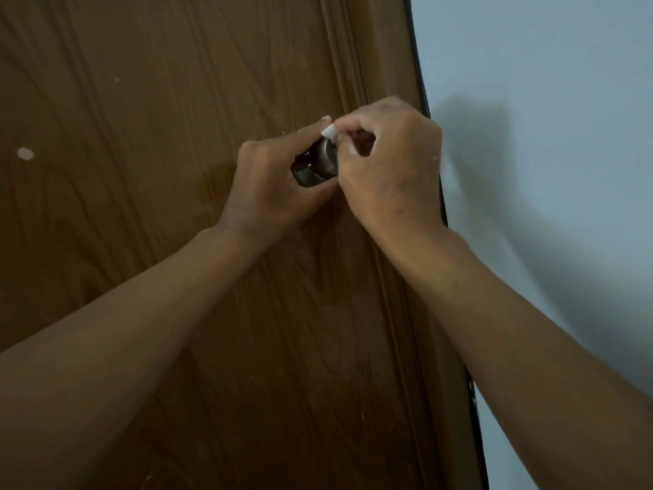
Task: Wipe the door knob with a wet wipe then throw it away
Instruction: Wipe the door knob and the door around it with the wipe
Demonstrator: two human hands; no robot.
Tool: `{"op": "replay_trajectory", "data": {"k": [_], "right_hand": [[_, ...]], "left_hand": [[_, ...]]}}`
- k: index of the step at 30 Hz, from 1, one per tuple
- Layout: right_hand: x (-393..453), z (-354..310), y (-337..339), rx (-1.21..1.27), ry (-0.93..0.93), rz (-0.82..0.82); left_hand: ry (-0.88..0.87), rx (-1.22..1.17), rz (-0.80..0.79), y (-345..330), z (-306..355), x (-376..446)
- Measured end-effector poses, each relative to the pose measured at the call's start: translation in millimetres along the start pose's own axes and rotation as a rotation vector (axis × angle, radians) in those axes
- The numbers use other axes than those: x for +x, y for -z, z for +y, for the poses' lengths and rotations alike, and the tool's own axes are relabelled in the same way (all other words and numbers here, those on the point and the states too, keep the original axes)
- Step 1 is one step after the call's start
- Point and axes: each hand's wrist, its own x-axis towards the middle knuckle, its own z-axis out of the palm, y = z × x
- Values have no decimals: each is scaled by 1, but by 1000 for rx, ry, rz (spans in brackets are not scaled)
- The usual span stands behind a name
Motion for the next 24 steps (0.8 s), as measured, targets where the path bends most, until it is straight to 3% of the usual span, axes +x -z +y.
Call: {"op": "replay_trajectory", "data": {"k": [6, 10, 15, 24], "right_hand": [[-13, -2, 1, 54, -2, -75], [-5, 0, 3, 18, -41, -26], [-12, -9, 2, 109, -133, -89], [-13, -9, 2, 102, -143, -71]], "left_hand": [[12, -15, 20, 0, 0, -1], [24, 14, 6, 1, 1, 0], [36, -10, 3, 1, 1, -1], [33, 3, 13, 2, 2, -1]]}}
